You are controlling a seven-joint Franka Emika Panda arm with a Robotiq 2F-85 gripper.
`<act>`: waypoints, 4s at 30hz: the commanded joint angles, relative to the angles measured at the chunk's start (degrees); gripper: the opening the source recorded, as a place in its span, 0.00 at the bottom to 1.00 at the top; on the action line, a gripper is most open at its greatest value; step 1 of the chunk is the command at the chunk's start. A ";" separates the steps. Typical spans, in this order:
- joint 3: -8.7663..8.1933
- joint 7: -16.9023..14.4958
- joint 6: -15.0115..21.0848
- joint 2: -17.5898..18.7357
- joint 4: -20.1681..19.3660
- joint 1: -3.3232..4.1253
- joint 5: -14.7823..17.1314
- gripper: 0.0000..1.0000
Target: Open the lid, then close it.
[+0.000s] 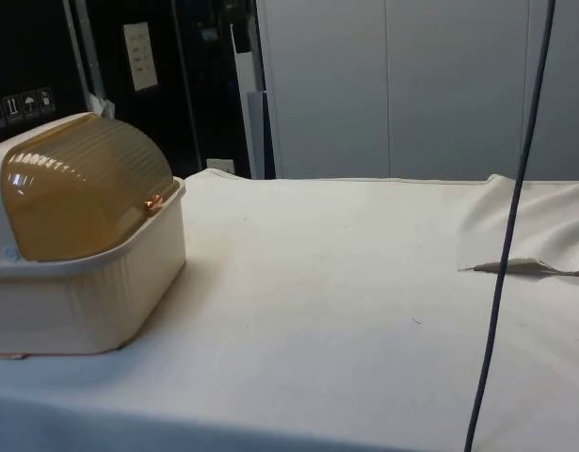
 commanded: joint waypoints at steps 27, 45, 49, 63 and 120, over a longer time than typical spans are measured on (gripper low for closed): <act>5.73 4.41 12.95 0.34 -7.05 0.69 -4.01 1.00; 6.36 2.75 23.26 1.72 -11.17 0.69 -3.95 1.00; 6.82 3.21 25.38 1.95 -12.32 0.80 -4.35 1.00; 7.85 3.44 33.06 3.84 -14.78 0.69 -4.24 1.00; 6.99 -2.92 45.95 14.55 -12.61 -0.63 4.98 1.00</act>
